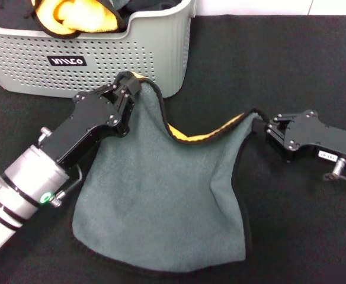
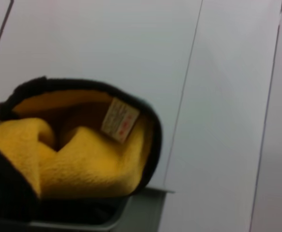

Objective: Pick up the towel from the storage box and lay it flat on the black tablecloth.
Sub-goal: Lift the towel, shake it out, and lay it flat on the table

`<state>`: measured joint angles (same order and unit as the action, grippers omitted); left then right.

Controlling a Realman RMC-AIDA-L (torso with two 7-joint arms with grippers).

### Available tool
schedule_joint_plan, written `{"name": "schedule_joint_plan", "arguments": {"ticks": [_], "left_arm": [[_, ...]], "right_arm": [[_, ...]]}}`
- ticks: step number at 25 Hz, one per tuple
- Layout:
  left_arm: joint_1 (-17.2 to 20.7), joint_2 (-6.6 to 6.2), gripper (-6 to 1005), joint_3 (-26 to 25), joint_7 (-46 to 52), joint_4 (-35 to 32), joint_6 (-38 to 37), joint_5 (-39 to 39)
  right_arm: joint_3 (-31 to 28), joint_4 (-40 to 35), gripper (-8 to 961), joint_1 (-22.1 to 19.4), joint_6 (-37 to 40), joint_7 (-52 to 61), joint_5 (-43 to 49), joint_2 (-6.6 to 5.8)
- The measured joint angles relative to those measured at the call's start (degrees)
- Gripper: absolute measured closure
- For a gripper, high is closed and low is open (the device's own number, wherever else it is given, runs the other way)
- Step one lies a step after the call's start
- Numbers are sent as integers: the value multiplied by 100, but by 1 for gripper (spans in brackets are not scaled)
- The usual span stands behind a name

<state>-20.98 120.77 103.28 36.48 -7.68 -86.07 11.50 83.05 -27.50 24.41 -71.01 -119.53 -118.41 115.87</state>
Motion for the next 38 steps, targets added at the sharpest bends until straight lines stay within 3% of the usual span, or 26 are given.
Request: {"name": "schedule_joint_plan", "arguments": {"ticks": [7,15,31,38], "left_arm": [[-124,-1,981,-2,-244,-16,477,-245],[-160,-4,980,-1,-567,-6,685,-469],[-152,-11,962,32,-1017,-3,1430,-474],[-95,-14,776,-1,-988,-13,1437,-736]], "right_arm": [[375,132,875,351,501,55,-164,11],[418,133,870,507,1002,20,-305,20],[546,157,859,598,1322,40,-523,32],[505,158,854,596,1408,45,-526,32]]}}
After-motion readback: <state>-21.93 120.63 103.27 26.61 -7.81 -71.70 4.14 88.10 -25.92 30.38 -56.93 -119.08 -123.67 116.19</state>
